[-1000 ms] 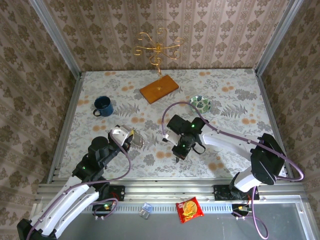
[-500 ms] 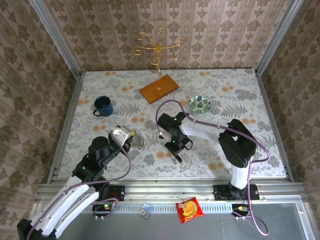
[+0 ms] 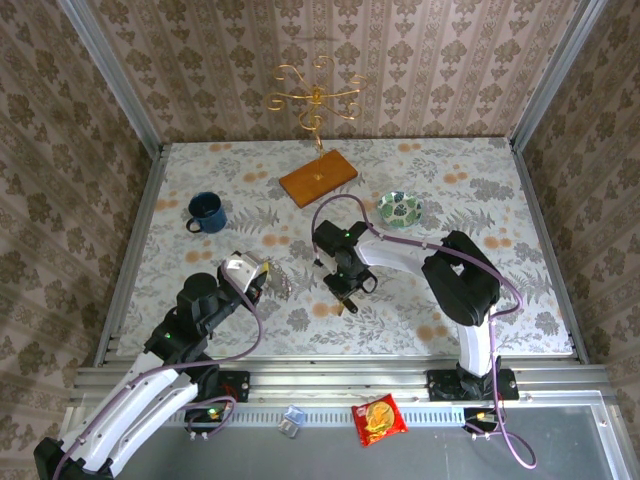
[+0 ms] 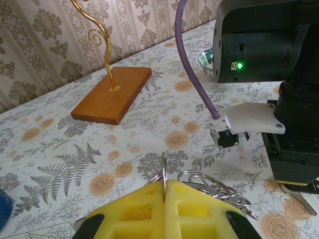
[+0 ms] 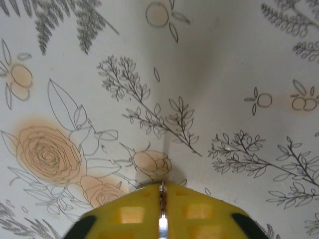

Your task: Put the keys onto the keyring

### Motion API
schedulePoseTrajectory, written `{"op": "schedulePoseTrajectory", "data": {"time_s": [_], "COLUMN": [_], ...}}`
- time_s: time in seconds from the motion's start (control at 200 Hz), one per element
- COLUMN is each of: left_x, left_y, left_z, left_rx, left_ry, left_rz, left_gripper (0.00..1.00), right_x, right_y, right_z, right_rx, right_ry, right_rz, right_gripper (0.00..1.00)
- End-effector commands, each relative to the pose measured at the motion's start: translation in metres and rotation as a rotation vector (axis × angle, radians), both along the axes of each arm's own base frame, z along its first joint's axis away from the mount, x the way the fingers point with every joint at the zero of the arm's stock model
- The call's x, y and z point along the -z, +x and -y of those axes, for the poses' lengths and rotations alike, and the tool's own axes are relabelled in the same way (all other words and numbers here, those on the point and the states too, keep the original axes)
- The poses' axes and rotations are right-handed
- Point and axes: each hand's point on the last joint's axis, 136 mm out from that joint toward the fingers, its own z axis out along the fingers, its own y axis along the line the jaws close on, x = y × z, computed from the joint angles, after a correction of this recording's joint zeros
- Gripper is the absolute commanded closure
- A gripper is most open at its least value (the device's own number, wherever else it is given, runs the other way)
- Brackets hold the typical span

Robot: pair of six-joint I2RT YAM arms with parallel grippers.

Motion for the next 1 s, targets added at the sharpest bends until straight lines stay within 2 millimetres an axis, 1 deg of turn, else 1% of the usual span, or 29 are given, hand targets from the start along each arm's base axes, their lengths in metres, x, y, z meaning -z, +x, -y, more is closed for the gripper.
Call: {"op": "schedulePoseTrajectory", "data": {"time_s": [0.0, 0.085, 0.165, 0.365, 0.47, 0.73, 0.995], "left_x": [-0.021, -0.020, -0.020, -0.020, -0.019, -0.021, -0.020], "left_y": [-0.001, -0.001, -0.001, 0.000, 0.000, 0.000, 0.000], "left_z": [0.000, 0.000, 0.001, 0.001, 0.001, 0.002, 0.002], "left_rx": [0.009, 0.009, 0.010, 0.012, 0.012, 0.014, 0.014], "left_ry": [-0.034, -0.033, -0.035, -0.035, -0.034, -0.032, -0.031], "left_rz": [0.043, 0.044, 0.043, 0.044, 0.043, 0.045, 0.045], "left_gripper": [1.00, 1.00, 1.00, 1.00, 1.00, 1.00, 1.00], "right_x": [-0.007, -0.009, -0.008, -0.009, -0.010, -0.006, -0.004], "right_y": [0.006, 0.005, 0.001, -0.005, -0.007, -0.003, 0.002], "right_z": [0.000, 0.002, 0.004, 0.009, 0.008, 0.004, 0.012], "right_rx": [0.032, 0.041, 0.051, 0.073, 0.078, 0.092, 0.123], "right_ry": [0.027, 0.035, 0.045, 0.055, 0.068, 0.073, 0.032], "right_rz": [0.035, 0.043, 0.041, 0.037, 0.038, 0.040, 0.061], "right_gripper": [0.79, 0.76, 0.75, 0.75, 0.76, 0.77, 0.73]}}
